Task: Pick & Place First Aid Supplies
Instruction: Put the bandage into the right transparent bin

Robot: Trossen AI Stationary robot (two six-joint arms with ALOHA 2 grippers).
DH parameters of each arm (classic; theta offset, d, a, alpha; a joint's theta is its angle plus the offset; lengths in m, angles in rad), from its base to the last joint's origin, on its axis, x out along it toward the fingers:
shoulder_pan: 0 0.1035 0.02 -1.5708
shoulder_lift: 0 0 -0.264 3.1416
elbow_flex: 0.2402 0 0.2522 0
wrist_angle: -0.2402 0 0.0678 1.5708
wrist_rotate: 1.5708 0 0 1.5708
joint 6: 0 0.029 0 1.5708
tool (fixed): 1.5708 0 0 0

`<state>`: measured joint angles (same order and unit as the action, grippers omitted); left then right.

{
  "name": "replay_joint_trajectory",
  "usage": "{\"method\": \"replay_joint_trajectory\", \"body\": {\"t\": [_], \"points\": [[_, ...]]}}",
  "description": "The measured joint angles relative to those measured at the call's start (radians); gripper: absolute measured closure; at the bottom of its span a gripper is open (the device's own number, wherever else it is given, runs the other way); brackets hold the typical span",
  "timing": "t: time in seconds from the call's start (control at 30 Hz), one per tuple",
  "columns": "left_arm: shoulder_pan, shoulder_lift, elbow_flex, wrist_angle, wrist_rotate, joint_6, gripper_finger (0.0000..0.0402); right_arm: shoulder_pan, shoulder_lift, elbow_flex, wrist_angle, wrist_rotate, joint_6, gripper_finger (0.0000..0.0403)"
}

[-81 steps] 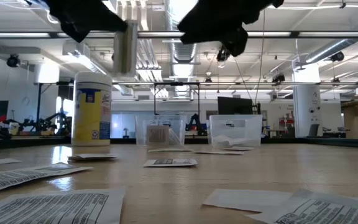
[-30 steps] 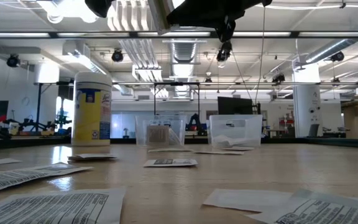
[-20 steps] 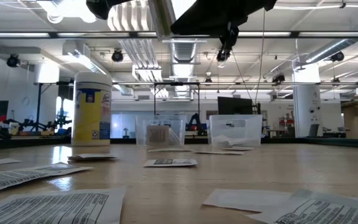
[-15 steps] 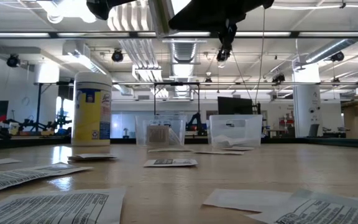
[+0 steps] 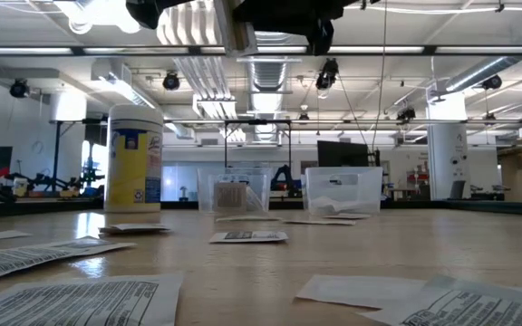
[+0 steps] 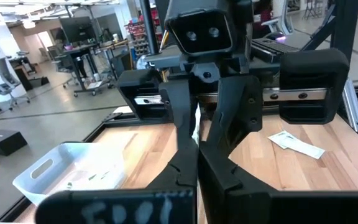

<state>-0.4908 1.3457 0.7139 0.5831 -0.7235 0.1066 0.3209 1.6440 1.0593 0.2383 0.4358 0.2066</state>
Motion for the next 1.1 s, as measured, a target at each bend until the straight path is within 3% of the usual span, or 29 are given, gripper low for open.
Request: {"method": "replay_joint_trajectory", "body": {"t": [0.17, 0.4, 0.73, 0.87, 1.1], "points": [[0.0, 0.0, 0.0, 0.0, 0.0, 0.0, 0.04, -0.004, 0.0, 0.001, 0.005, -0.046, -0.004, 0.0324], [0.01, 0.0, 0.0, 0.0, 0.001, -0.001, 0.0397, -0.005, 0.0, 0.001, 0.005, -0.089, -0.005, 0.0387], [0.012, 0.0, 0.0, 0.0, 0.002, 0.014, 0.0393, -0.006, 0.0, 0.001, 0.004, -0.087, 0.0, 0.0395], [0.012, 0.0, 0.0, 0.0, 0.001, 0.059, 0.0369, -0.005, 0.0, 0.001, -0.003, -0.07, 0.003, 0.0395], [0.012, -0.001, 0.0, 0.0, -0.001, 0.082, 0.0292, -0.005, 0.0, 0.001, -0.065, -0.03, 0.035, 0.0395]]}}
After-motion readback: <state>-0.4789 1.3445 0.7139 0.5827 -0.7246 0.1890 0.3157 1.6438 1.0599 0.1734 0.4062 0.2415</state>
